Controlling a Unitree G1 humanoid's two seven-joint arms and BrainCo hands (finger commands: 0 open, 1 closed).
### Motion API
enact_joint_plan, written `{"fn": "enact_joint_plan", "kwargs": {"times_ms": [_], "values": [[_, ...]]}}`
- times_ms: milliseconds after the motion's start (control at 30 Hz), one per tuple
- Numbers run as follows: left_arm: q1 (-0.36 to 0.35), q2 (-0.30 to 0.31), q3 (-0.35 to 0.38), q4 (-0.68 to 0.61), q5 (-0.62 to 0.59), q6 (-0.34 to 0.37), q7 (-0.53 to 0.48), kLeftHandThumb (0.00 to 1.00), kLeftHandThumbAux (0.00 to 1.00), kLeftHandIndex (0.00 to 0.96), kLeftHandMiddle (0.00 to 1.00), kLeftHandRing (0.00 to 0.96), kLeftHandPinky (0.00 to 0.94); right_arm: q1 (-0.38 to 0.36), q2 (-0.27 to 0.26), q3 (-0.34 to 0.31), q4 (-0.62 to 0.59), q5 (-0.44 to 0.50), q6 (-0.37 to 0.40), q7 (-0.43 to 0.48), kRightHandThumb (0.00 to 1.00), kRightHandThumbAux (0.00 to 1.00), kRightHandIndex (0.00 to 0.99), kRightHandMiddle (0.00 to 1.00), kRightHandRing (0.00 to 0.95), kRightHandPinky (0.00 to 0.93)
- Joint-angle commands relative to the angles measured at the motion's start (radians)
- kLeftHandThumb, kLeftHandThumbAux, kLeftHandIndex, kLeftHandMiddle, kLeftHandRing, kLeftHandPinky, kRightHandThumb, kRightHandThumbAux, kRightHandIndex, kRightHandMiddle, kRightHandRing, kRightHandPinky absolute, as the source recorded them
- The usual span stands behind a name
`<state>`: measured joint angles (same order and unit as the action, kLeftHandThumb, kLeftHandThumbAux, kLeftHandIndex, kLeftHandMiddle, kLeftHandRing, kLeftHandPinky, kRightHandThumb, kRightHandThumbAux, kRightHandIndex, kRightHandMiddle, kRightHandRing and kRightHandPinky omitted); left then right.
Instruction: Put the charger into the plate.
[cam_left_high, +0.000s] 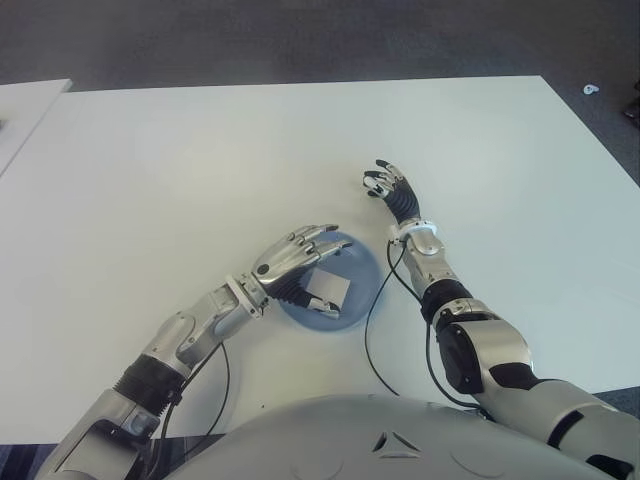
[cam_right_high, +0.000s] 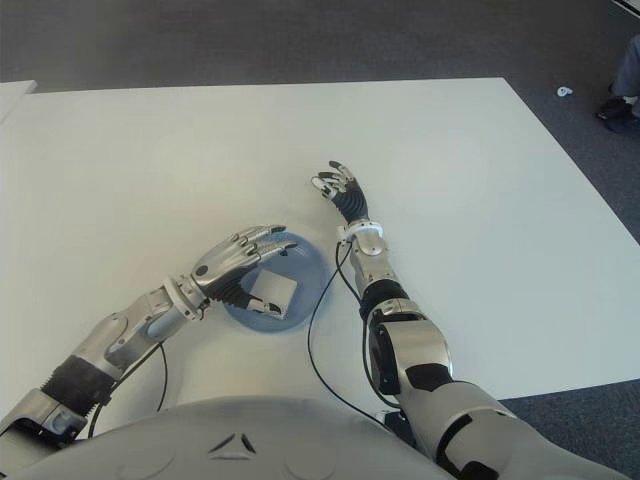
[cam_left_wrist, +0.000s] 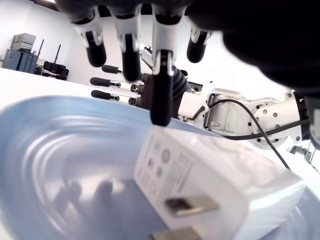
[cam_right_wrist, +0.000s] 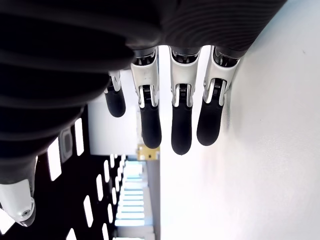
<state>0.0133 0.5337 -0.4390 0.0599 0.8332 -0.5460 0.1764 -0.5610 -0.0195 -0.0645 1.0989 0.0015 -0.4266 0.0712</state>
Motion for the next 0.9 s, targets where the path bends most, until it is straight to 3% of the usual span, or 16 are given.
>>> {"fn": "enact_joint_plan", "kwargs": {"times_ms": [33,533,833,900], "values": [[0.001,0.005,0.005,0.009,-0.007,-0.01,-0.015,0.292,0.371,0.053,0.0,0.0,0.007,0.062,0.009,0.003,0.05,-0.004,0.075,0.005,0.063,0.572,0.13,0.295,0.305,0.31],[0.01,-0.011,0.035,0.004,-0.019,-0.053,0.041,0.317,0.394,0.088,0.031,0.0,0.012,0.067,0.009,0.004,0.05,-0.004,0.073,0.01,0.07,0.562,0.131,0.296,0.306,0.311],[-0.007,-0.045,0.074,0.044,-0.031,-0.11,0.153,0.355,0.415,0.124,0.112,0.077,0.081,0.068,0.01,0.003,0.052,-0.003,0.069,0.012,0.069,0.553,0.134,0.297,0.306,0.308],[-0.041,-0.055,0.098,0.107,-0.103,-0.139,0.149,0.359,0.421,0.129,0.128,0.094,0.096,0.069,0.01,0.002,0.05,-0.003,0.068,0.01,0.068,0.552,0.135,0.298,0.306,0.309]]}}
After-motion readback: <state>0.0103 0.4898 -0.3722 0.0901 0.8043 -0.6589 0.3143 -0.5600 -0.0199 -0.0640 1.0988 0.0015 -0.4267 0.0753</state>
